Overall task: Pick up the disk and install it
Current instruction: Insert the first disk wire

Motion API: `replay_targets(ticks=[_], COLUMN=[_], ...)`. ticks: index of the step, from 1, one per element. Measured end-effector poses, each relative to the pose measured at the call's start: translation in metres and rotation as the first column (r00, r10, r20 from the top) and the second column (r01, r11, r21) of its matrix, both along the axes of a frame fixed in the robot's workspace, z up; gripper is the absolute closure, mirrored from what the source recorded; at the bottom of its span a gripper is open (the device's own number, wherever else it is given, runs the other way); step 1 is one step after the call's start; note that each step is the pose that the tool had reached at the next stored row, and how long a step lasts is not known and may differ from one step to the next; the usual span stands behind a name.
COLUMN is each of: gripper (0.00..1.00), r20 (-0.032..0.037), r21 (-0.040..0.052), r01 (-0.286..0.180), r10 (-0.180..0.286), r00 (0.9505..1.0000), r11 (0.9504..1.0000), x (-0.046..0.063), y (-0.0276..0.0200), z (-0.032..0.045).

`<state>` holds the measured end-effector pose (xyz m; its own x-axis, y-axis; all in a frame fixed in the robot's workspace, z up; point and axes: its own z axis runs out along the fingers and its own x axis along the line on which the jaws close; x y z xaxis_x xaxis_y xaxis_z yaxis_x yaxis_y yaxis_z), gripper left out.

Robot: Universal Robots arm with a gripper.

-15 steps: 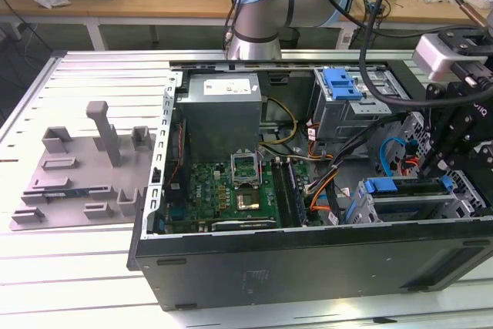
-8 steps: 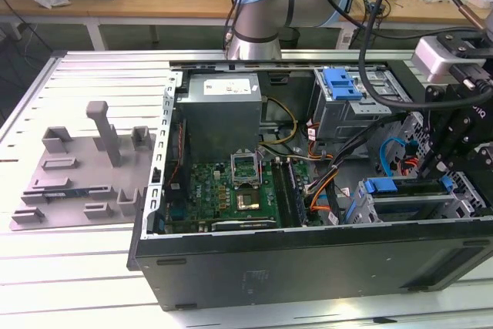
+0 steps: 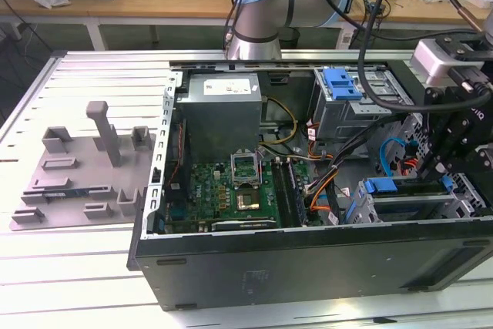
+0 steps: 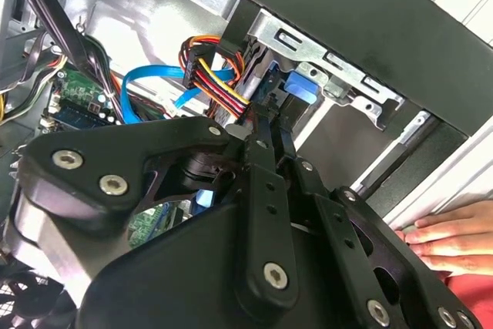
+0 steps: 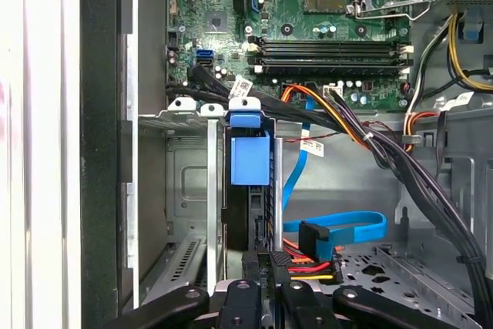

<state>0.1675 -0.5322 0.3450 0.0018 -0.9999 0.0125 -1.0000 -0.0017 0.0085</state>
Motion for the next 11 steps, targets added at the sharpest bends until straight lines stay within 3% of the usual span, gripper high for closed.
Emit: replay_targets(ticks=[11], gripper=[0.83], r20=[0.0000], r21=[-0.0002], r01=[0.000], r10=[0.000], r00=[1.0000], r11=[1.0000], x=[0.0000], y=[0.0000], z=[-0.0039])
